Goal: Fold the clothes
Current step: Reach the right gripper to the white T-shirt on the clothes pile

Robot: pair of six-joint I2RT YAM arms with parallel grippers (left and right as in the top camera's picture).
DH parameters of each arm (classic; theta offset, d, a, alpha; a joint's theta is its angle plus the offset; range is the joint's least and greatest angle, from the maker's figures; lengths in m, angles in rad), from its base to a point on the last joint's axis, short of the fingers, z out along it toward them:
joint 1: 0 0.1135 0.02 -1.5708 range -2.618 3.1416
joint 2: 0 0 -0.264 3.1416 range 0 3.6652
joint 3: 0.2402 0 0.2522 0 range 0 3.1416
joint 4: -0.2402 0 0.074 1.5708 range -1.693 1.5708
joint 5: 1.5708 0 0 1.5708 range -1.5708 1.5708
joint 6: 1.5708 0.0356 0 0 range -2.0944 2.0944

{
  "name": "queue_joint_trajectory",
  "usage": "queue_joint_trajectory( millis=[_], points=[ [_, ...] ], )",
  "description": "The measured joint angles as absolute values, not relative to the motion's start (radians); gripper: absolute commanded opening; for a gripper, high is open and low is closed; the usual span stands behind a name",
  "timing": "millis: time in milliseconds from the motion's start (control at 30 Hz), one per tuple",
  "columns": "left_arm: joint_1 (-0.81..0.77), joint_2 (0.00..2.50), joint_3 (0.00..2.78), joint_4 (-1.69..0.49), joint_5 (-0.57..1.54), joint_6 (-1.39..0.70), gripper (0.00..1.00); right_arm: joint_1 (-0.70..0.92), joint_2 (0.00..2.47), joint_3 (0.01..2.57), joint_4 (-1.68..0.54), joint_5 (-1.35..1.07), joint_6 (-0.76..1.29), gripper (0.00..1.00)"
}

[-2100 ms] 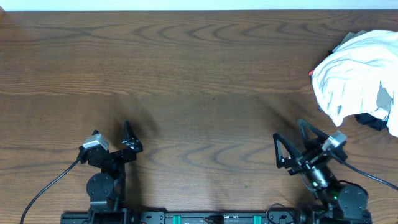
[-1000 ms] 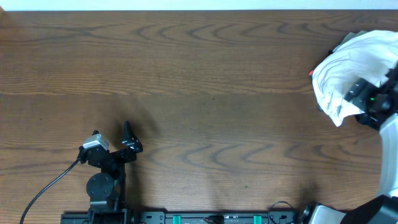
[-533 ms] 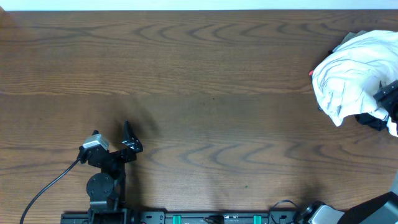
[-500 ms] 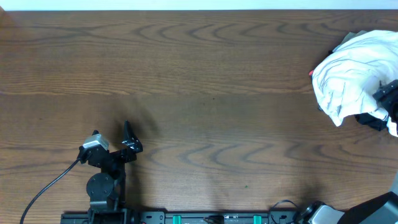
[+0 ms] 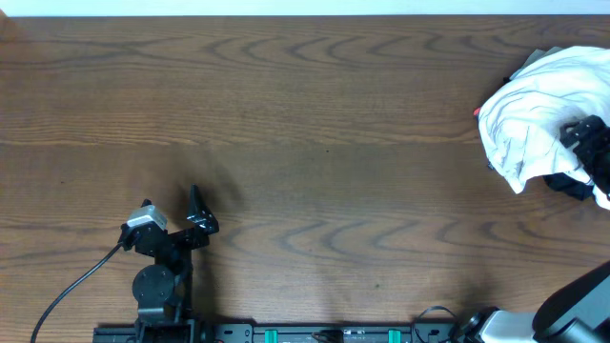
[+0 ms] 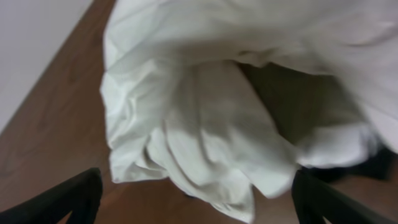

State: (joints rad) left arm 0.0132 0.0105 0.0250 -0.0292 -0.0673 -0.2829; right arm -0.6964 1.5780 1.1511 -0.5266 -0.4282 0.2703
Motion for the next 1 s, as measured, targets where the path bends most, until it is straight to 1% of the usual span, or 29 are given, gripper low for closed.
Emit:
queue_joint_trajectory(
  millis=[167,333,533,833,1000],
  points=[
    [0.013,0.010,0.025,-0.029,-0.067,-0.283,0.98,-0.696,1.615,1.151,-0.487,-0.455,0.271,0.99],
    [0.013,0.010,0.025,-0.029,-0.067,-0.283,0.98,-0.699,1.617,1.151,-0.458,-0.382,0.314,0.99],
    [0.013,0.010,0.025,-0.029,-0.067,-0.283,0.98,-0.727,1.617,1.151,-0.422,-0.279,0.415,0.99],
    [0.013,0.010,0.025,-0.029,-0.067,-0.283,0.98,-0.738,1.621,1.151,-0.302,-0.231,0.490,0.98],
    [0.013,0.010,0.025,-0.029,-0.067,-0.283,0.98,-0.738,1.660,1.151,-0.280,-0.226,0.511,0.98]
  ],
)
